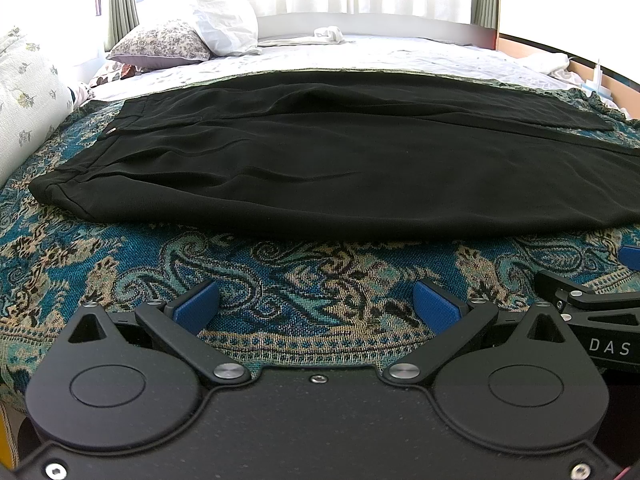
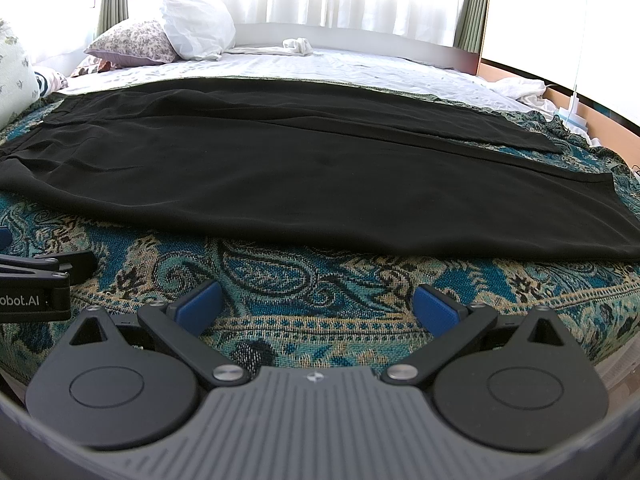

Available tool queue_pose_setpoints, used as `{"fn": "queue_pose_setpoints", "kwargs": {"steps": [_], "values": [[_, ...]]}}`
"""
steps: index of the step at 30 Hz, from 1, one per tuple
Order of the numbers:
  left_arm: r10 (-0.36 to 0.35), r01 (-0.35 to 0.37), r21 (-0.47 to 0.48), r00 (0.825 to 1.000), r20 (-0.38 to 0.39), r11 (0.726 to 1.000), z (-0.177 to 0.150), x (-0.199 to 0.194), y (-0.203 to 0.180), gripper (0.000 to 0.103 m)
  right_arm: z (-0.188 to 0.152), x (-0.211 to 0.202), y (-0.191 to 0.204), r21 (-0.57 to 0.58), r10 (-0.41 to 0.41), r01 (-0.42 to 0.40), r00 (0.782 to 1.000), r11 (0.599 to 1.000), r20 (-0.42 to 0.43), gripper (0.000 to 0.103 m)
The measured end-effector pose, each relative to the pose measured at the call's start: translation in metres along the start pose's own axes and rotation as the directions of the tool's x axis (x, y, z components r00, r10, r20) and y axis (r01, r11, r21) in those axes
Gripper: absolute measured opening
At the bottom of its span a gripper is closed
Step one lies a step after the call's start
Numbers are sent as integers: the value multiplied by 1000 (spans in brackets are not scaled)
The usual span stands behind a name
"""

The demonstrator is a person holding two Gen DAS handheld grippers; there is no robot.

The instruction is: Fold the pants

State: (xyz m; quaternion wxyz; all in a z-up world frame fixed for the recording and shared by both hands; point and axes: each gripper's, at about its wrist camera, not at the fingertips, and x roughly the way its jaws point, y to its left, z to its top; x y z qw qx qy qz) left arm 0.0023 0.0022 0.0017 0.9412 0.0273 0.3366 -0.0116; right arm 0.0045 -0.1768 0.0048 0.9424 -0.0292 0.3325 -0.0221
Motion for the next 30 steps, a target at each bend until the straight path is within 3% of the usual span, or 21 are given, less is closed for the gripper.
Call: {"fn": "queue_pose_setpoints", "kwargs": {"steps": [30], "values": [[-21, 21, -7, 1000, -11, 1000, 4, 1, 6, 103, -8, -3, -9, 29, 26, -27, 999, 999, 32, 103]]}}
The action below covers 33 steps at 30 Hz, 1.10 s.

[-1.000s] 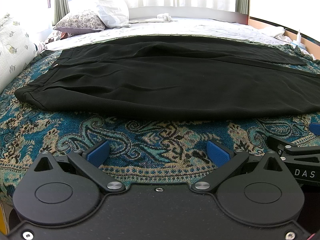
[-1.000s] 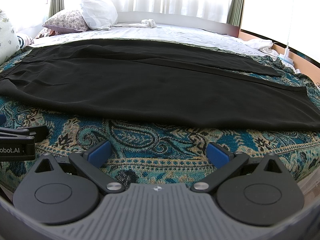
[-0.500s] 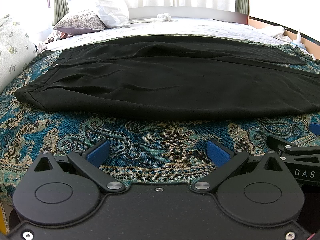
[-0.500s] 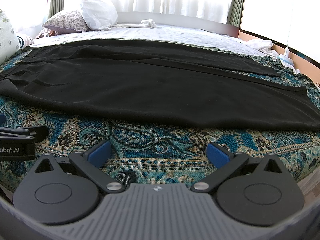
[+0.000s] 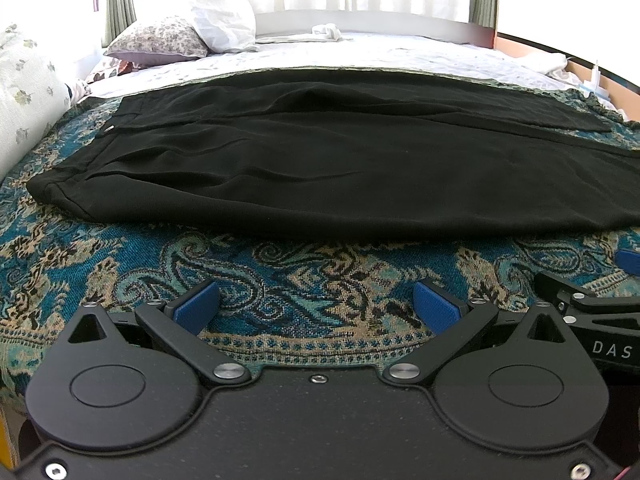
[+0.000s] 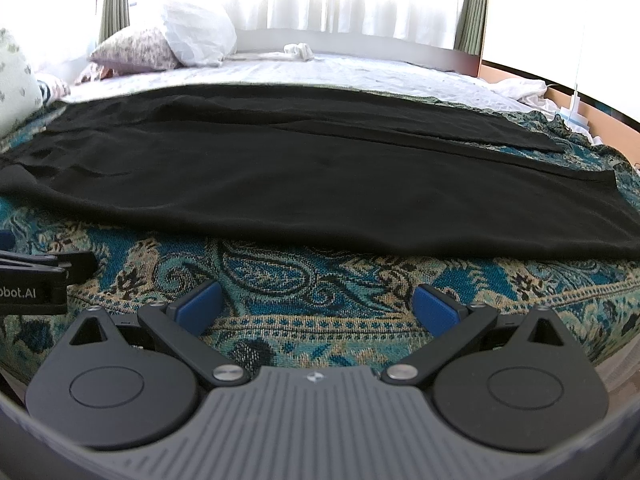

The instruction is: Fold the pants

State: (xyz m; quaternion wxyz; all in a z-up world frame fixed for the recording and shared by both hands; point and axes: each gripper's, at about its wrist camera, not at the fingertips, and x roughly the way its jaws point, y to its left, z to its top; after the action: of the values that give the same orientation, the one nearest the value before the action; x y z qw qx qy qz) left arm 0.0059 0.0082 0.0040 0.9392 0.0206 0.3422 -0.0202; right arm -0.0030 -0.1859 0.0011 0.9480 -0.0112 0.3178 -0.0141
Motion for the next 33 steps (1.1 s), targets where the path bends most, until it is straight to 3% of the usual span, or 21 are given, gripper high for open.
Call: {"fn": "queue_pose_setpoints", "kwargs": {"steps": [4, 9, 15, 21, 25, 29, 33], "values": [[-43, 42, -23, 998, -42, 999, 12, -4, 19, 102, 1, -2, -10, -10, 46, -46, 999, 999, -11, 103], [-46, 48, -156, 999, 17, 987, 34, -17, 72, 98, 5, -13, -59, 213, 68, -78, 996, 974, 56, 103], [54, -40, -257, 997, 48, 966, 56, -10, 137, 98, 14, -7, -126, 372, -94, 70, 994, 926, 49, 103], [105, -83, -475, 994, 21, 876, 66, 20, 203, 98, 15, 2, -193, 492, -232, 193, 973, 849, 19, 100], [154, -131, -515, 988, 3, 847, 63, 36, 224, 98, 16, 10, -229, 546, -290, 228, 956, 806, 29, 98], [180, -158, -536, 984, -12, 829, 59, 50, 233, 98, 14, 10, -269, 615, -400, 303, 916, 728, 23, 93], [198, -174, -529, 980, -12, 831, 62, 59, 233, 98, 12, 11, -301, 655, -482, 363, 876, 663, 1, 92]]}}
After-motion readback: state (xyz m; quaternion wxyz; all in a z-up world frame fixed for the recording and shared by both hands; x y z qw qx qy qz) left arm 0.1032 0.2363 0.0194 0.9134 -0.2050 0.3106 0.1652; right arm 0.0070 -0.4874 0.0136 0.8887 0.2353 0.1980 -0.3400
